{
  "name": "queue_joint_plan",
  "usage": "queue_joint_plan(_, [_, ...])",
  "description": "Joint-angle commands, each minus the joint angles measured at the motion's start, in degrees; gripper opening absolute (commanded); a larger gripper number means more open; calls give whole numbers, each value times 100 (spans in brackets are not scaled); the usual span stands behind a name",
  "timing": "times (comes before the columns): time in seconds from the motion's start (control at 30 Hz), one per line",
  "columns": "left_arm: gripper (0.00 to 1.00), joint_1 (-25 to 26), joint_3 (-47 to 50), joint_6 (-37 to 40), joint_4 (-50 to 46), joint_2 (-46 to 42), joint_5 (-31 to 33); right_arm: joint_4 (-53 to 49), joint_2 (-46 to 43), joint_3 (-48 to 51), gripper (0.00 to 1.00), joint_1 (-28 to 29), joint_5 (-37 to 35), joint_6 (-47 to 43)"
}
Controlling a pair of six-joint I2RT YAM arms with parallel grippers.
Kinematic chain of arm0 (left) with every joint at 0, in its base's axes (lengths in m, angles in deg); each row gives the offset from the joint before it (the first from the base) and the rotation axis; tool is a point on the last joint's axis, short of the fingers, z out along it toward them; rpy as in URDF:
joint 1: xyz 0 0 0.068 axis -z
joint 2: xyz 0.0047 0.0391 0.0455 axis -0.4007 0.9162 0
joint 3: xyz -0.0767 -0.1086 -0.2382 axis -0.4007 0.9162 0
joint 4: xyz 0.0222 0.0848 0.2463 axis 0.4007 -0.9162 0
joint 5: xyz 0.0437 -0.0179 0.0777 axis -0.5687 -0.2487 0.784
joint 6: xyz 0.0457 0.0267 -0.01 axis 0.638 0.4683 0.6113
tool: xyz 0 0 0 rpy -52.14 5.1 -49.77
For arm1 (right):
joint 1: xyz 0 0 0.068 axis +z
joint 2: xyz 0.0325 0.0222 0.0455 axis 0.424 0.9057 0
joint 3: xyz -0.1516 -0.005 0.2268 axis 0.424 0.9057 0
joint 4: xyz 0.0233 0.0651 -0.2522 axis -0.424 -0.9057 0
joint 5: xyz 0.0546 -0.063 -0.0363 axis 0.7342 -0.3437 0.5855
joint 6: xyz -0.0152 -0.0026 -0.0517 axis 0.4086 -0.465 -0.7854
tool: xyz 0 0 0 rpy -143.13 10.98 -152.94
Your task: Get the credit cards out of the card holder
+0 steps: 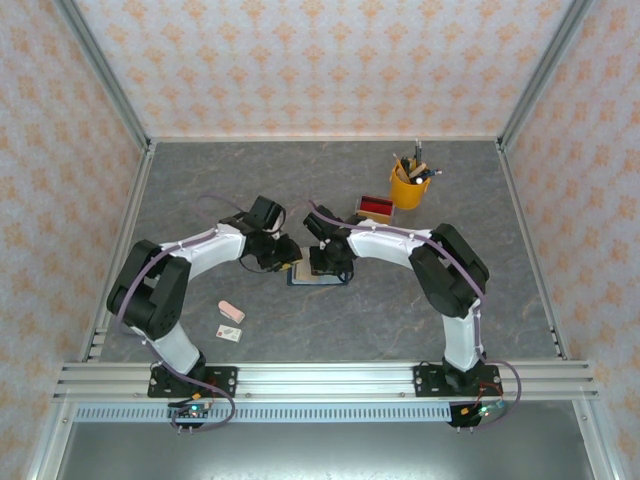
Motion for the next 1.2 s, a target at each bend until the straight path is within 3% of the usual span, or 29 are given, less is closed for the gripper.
queue_joint_plan(0.0, [27, 55, -102, 46, 60, 130, -67, -314, 307, 130, 24, 3, -417, -38])
queue_joint_plan(0.43, [24, 78, -199, 133, 42, 292, -129, -297, 312, 139, 22, 1, -373, -38])
queue_joint_plan(0.9, [12, 86, -177, 177, 104, 344, -235, 40, 10, 373, 16, -63, -265, 104])
queue_joint_plan(1.17, [17, 102, -149, 169, 371, 388, -555, 668, -513, 699, 17, -232, 285, 282])
